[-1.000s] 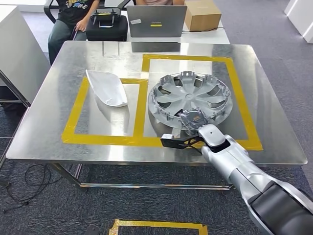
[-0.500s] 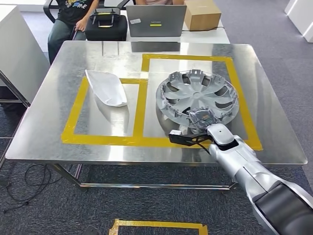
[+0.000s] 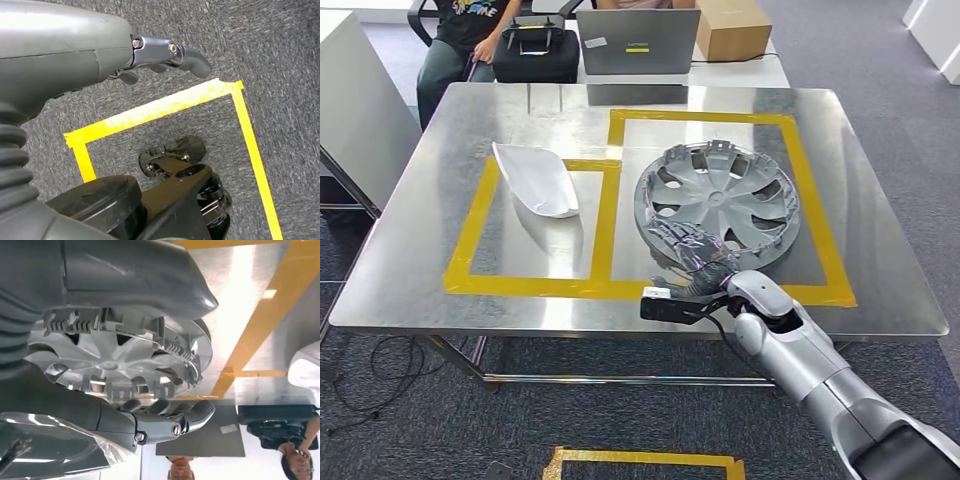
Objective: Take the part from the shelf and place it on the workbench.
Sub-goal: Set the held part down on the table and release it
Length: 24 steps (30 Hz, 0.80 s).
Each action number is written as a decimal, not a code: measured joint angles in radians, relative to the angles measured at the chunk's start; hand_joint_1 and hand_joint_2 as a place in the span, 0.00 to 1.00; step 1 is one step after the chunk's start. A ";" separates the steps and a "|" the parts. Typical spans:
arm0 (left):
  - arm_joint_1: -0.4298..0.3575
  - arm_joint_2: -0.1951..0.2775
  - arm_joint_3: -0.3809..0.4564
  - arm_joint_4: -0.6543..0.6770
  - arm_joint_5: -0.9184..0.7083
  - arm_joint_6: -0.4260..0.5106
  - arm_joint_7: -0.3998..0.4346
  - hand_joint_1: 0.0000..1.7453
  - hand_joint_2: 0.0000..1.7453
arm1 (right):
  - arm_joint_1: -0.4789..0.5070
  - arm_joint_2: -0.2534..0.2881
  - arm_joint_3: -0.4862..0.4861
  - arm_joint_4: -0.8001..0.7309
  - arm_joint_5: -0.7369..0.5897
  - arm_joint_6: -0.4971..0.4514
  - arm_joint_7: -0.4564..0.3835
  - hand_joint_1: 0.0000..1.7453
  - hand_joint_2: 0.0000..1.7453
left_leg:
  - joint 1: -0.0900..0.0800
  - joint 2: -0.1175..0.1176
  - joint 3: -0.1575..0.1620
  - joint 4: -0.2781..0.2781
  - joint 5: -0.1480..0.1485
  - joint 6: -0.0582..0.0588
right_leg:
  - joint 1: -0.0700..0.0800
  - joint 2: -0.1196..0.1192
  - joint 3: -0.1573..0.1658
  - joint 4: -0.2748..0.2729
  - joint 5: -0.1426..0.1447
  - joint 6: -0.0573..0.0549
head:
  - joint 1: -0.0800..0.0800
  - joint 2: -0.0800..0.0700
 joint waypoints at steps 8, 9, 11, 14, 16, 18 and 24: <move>0.000 0.005 0.005 0.001 0.000 0.000 0.001 0.00 0.00 | 0.001 -0.022 0.017 -0.083 -0.010 0.021 0.005 0.00 0.00 | 0.000 0.000 0.000 0.000 0.000 0.000 | 0.000 0.000 0.000 0.000 0.000 0.000 | 0.000 0.000; 0.000 0.005 0.005 0.001 0.000 0.000 0.001 0.00 0.00 | 0.001 -0.023 0.018 -0.087 -0.010 0.021 0.005 0.00 0.00 | -0.001 0.000 0.000 0.000 0.000 0.000 | -0.001 0.000 0.000 0.000 0.000 0.000 | 0.000 0.000; 0.000 0.006 0.005 0.001 0.000 0.000 0.001 0.00 0.00 | 0.001 -0.026 0.023 -0.093 -0.008 0.021 0.004 0.00 0.00 | -0.001 0.000 0.000 0.000 0.000 0.000 | -0.001 0.000 0.000 0.000 0.000 0.000 | 0.000 0.000; 0.000 0.007 0.008 0.001 0.007 -0.001 -0.001 0.00 0.00 | 0.003 -0.038 0.033 -0.108 -0.031 0.028 -0.007 0.00 0.00 | -0.001 0.000 0.000 0.000 0.000 0.000 | -0.001 0.000 0.000 0.000 0.000 0.000 | 0.000 0.000; 0.004 0.007 0.016 0.001 0.018 0.001 -0.006 0.00 0.00 | 0.017 -0.060 0.038 -0.148 -0.084 0.042 -0.020 0.00 0.00 | -0.001 0.000 0.000 0.000 0.000 0.000 | -0.001 -0.001 0.000 0.000 0.000 0.000 | 0.000 0.000; 0.012 0.006 0.028 0.001 0.033 0.008 -0.014 0.00 0.00 | 0.061 -0.097 0.037 -0.232 -0.137 0.041 -0.023 0.00 0.00 | 0.000 -0.001 0.000 0.000 -0.001 0.000 | -0.001 -0.002 0.000 -0.002 0.000 0.000 | 0.000 0.000; 0.040 -0.005 0.087 0.003 0.093 0.078 -0.017 0.00 0.00 | 0.439 -0.242 -0.110 -0.615 -0.211 -0.155 -0.046 0.00 0.00 | -0.002 -0.010 0.002 0.002 -0.009 0.002 | -0.002 -0.010 0.009 -0.013 -0.004 0.004 | 0.000 0.000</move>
